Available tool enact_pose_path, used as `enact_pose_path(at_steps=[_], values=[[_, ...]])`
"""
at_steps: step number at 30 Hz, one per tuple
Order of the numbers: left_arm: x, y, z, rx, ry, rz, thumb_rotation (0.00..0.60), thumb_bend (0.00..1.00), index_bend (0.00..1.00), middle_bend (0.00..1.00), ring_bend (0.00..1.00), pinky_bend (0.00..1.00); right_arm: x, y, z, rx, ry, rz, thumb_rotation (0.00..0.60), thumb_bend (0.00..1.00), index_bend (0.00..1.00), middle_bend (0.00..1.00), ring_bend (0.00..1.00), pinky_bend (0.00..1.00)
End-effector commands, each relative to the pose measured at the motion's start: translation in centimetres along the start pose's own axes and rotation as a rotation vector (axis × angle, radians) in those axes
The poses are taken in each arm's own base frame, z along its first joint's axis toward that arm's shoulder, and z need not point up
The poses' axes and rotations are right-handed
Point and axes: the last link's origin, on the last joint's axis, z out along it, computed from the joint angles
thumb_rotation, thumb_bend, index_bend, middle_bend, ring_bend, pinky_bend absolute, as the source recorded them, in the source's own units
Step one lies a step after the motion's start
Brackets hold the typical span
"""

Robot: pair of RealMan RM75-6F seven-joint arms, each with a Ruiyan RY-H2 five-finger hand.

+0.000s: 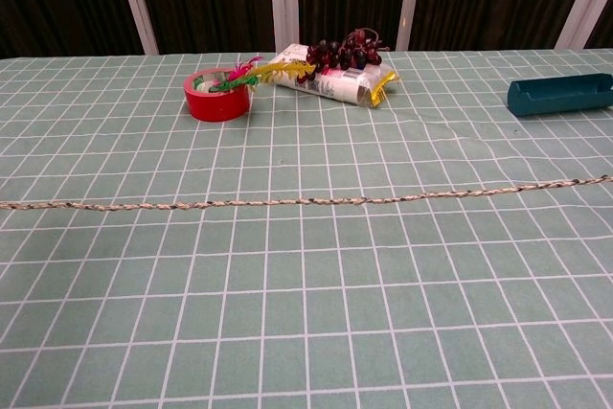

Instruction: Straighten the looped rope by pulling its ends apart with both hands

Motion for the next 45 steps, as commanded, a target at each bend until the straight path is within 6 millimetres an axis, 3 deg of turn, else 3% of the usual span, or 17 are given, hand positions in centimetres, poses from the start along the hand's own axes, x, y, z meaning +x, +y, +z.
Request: enact_pose_path(at_steps=[1, 14, 17, 19, 23, 26, 29, 37, 45], values=[[-0.1, 0.0, 0.1, 0.001, -0.002, 0.001, 0.6, 0.57, 0.57, 0.16, 0.0, 0.0, -0.1, 0.0, 0.0, -0.003, -0.001, -0.004, 0.6, 0.48, 0.7, 0.14, 0.0, 0.0], [-0.6, 0.4, 0.3, 0.0, -0.009, 0.009, 0.6, 0.57, 0.56, 0.15, 0.0, 0.0, -0.2, 0.6, 0.2, -0.026, -0.004, -0.021, 0.6, 0.48, 0.7, 0.14, 0.0, 0.0], [-0.8, 0.5, 0.3, 0.0, -0.017, 0.019, 0.6, 0.52, 0.5, 0.12, 0.0, 0.0, -0.2, 0.6, 0.1, -0.028, -0.011, -0.028, 0.6, 0.48, 0.64, 0.14, 0.0, 0.0], [-0.9, 0.5, 0.2, -0.003, -0.025, 0.027, 0.6, 0.46, 0.45, 0.09, 0.0, 0.0, -0.3, 0.6, 0.1, -0.029, -0.019, -0.033, 0.6, 0.48, 0.56, 0.12, 0.0, 0.0], [-0.8, 0.4, 0.2, -0.006, -0.031, 0.048, 0.6, 0.36, 0.38, 0.06, 0.0, 0.0, -0.4, 0.7, -0.1, -0.024, -0.042, -0.057, 0.6, 0.48, 0.31, 0.01, 0.0, 0.0], [-0.5, 0.2, 0.2, -0.003, -0.027, 0.051, 0.6, 0.32, 0.35, 0.04, 0.0, 0.0, -0.4, 0.7, -0.3, -0.025, -0.061, -0.066, 0.6, 0.48, 0.13, 0.0, 0.0, 0.0], [-0.1, 0.0, 0.1, 0.003, -0.022, 0.044, 0.6, 0.28, 0.33, 0.03, 0.0, 0.0, -0.3, 0.6, -0.4, -0.025, -0.071, -0.07, 0.6, 0.44, 0.01, 0.0, 0.0, 0.0], [2.1, -0.7, -1.2, 0.004, 0.022, -0.019, 0.6, 0.21, 0.26, 0.0, 0.0, 0.0, 1.1, 0.2, -1.2, 0.006, -0.05, -0.038, 0.6, 0.35, 0.0, 0.0, 0.0, 0.0], [5.2, -2.5, -5.0, -0.07, 0.118, 0.004, 0.6, 0.16, 0.17, 0.0, 0.0, 0.0, 4.4, 0.2, -4.1, 0.148, 0.051, -0.006, 0.6, 0.35, 0.0, 0.0, 0.0, 0.0]])
